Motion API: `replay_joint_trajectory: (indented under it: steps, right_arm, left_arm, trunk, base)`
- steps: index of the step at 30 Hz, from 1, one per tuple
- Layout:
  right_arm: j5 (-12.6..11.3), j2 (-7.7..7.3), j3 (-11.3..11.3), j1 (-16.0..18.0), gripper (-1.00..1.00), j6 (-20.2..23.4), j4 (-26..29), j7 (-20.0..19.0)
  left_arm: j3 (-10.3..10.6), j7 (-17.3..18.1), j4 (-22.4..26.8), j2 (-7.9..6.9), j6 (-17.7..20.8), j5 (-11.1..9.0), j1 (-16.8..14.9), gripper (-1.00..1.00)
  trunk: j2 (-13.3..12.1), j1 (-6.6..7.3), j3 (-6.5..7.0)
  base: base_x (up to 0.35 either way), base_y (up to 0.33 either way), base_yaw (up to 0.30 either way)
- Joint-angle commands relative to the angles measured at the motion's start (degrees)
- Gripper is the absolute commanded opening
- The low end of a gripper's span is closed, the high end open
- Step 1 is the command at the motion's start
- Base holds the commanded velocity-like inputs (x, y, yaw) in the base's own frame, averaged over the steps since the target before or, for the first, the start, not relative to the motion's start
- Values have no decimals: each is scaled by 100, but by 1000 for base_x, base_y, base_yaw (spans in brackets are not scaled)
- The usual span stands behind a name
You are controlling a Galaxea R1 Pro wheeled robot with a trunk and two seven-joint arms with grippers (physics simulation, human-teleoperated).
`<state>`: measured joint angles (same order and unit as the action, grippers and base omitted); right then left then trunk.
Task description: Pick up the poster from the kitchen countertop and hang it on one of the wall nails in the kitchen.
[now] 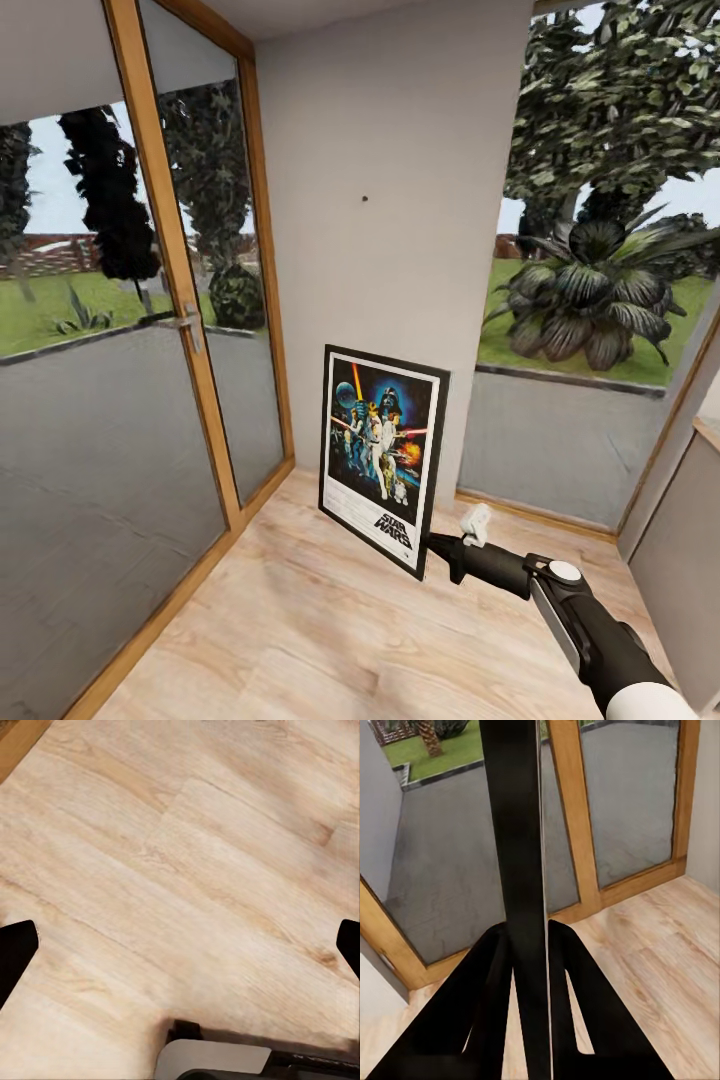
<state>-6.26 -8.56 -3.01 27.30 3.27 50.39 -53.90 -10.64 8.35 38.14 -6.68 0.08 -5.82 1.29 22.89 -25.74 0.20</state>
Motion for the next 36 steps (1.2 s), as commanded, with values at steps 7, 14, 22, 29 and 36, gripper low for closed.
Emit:
replay_joint_trajectory:
  steps: [7,14,22,29,36]
  right_arm:
    - [-68,-5,-16,2,-100,51,-3,-22]
    - [-68,-5,-19,1,-100,51,-3,-19]
    - [-68,-5,-16,1,-100,51,-3,-19]
    - [-68,-5,-15,2,-100,51,-3,-19]
    - [-68,-5,-17,2,-100,51,-3,-15]
  left_arm:
    - [-9,35,0,0,1,-59,4,100]
    - [-9,35,0,0,1,-59,3,100]
    - [-9,35,1,0,1,-59,3,100]
    - [-9,35,0,0,1,-59,4,100]
    - [-9,35,3,0,1,-59,3,100]
  trunk:
    - [3,-4,0]
    - [3,-4,0]
    - [3,-4,0]
    - [3,-4,0]
    - [3,-4,0]
  base:
    - [205,311,-7]
    - [204,311,-180]
    - [204,311,-250]
    - [198,313,-58]
    - [196,313,-6]
